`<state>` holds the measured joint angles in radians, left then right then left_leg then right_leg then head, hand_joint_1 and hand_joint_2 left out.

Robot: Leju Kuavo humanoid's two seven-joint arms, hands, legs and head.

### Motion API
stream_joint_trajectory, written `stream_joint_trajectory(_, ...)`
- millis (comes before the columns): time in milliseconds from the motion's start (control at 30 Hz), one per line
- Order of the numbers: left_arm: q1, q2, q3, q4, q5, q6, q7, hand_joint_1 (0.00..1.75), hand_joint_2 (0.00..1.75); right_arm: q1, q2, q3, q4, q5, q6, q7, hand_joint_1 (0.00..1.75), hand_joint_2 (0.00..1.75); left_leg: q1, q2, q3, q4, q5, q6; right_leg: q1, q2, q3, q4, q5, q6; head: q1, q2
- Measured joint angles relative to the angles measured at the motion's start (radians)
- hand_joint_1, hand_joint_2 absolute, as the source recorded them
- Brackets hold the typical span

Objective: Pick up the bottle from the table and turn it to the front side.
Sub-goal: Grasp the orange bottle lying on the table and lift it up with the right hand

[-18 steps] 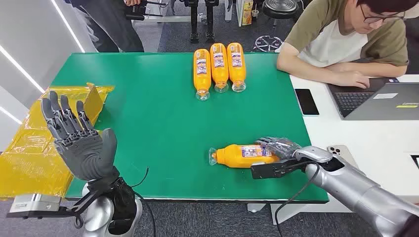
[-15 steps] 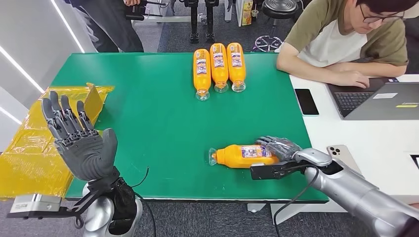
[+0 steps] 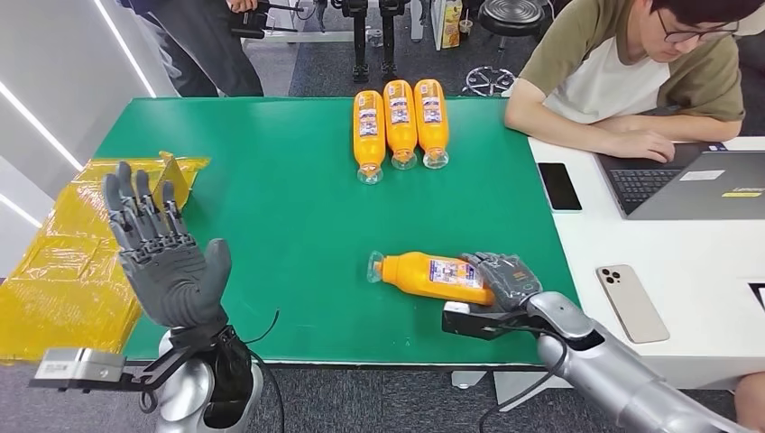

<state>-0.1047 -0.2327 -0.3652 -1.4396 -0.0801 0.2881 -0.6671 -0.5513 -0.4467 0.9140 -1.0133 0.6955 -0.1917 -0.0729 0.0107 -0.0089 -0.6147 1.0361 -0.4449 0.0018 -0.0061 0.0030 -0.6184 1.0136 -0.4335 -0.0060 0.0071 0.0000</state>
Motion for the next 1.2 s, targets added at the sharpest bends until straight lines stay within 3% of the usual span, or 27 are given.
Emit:
stream_joint_trajectory(167, -0.005, -0.015, 0.000, 0.044, 0.006, -0.062, 0.053, 0.00, 1.75, 0.085, 0.121, -0.165, -0.063, 0.000, -0.284, -0.086, 1.75, 1.75, 0.000, 0.001, 0.000, -0.001, 0.000, 0.000, 0.000, 0.001, -0.001, 0.000, -0.001, -0.001, 0.000, 0.000)
stream_joint_trajectory(400, -0.013, -0.025, 0.000, 0.081, 0.022, -0.084, 0.067, 0.00, 1.75, 0.131, 0.187, -0.251, -0.095, -0.014, -0.367, -0.137, 1.75, 1.75, 0.000, 0.000, -0.001, -0.001, 0.000, 0.000, 0.000, 0.000, -0.002, 0.000, -0.002, -0.001, 0.000, 0.000)
stream_joint_trajectory(500, -0.035, -0.031, 0.000, 0.128, 0.062, -0.138, 0.100, 0.00, 1.75, 0.157, 0.234, -0.301, -0.117, -0.005, -0.466, -0.273, 1.75, 1.75, -0.001, 0.000, -0.001, -0.001, 0.000, 0.000, 0.000, 0.000, -0.002, -0.001, -0.002, -0.001, 0.000, 0.000)
stream_joint_trajectory(600, -0.059, -0.039, -0.002, 0.202, 0.089, -0.191, 0.123, 0.00, 1.75, 0.214, 0.315, -0.393, -0.168, 0.056, -0.479, -0.425, 1.73, 1.75, 0.000, 0.001, 0.000, -0.001, -0.001, 0.000, 0.000, 0.001, -0.002, 0.000, -0.002, -0.001, 0.000, 0.000)
stream_joint_trajectory(667, -0.067, -0.041, -0.007, 0.243, 0.096, -0.213, 0.128, 0.00, 1.75, 0.249, 0.363, -0.438, -0.196, 0.072, -0.479, -0.457, 1.73, 1.75, 0.000, 0.001, 0.000, -0.001, -0.001, -0.001, 0.000, 0.001, -0.003, 0.000, -0.002, -0.002, 0.000, 0.000)
stream_joint_trajectory(767, -0.074, -0.042, -0.020, 0.280, 0.099, -0.255, 0.140, 0.00, 1.75, 0.271, 0.401, -0.456, -0.213, 0.055, -0.479, -0.450, 1.75, 1.75, 0.000, 0.002, -0.001, -0.002, -0.001, -0.001, 0.000, 0.001, -0.003, 0.000, -0.002, -0.002, 0.000, 0.000)
stream_joint_trajectory(900, -0.082, -0.042, -0.047, 0.302, 0.097, -0.311, 0.159, 0.00, 1.75, 0.284, 0.414, -0.447, -0.215, 0.043, -0.479, -0.426, 1.75, 1.75, 0.000, 0.003, -0.001, -0.002, -0.001, -0.001, 0.000, 0.001, -0.003, 0.000, -0.002, -0.002, 0.000, 0.000)
stream_joint_trajectory(1200, -0.087, -0.040, -0.064, 0.313, 0.086, -0.353, 0.152, 0.00, 1.75, 0.315, 0.381, -0.313, -0.236, 0.054, -0.474, -0.241, 1.75, 1.75, 0.000, 0.003, -0.001, -0.002, -0.001, -0.001, 0.000, 0.001, -0.003, 0.000, -0.002, -0.002, 0.000, 0.000)
